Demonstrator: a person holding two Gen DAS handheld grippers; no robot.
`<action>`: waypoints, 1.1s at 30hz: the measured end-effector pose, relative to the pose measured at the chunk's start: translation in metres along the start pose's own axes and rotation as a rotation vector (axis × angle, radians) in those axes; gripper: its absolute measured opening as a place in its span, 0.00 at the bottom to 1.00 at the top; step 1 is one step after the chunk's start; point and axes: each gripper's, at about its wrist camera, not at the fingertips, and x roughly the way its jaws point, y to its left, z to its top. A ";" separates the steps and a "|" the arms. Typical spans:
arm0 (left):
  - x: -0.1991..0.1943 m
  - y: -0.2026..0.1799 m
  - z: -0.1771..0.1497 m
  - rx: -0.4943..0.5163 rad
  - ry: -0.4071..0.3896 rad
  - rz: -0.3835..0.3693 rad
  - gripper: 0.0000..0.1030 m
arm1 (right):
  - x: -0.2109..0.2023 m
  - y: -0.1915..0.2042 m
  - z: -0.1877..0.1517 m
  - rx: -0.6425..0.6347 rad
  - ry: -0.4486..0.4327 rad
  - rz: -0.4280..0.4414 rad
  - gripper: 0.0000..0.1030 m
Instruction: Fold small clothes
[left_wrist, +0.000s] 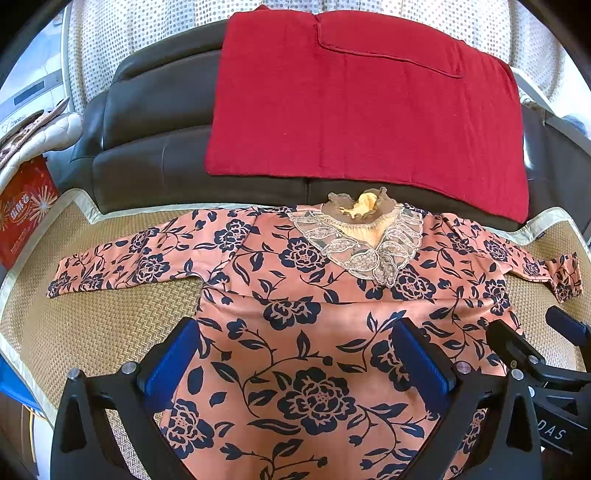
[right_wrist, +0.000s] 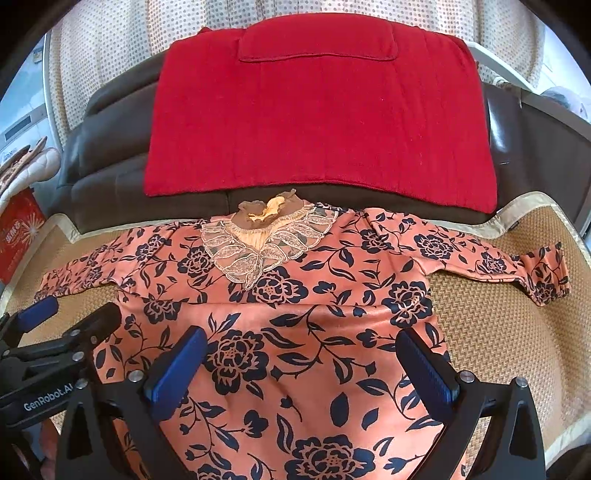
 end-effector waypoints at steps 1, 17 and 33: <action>0.000 0.000 0.000 0.001 0.003 0.000 1.00 | 0.000 0.000 0.000 -0.003 0.000 -0.001 1.00; 0.002 0.001 0.001 0.012 -0.010 -0.001 1.00 | 0.001 0.000 0.000 -0.010 0.000 -0.007 1.00; 0.010 -0.001 0.002 0.036 -0.007 0.025 1.00 | 0.010 0.001 0.000 -0.020 0.010 -0.009 1.00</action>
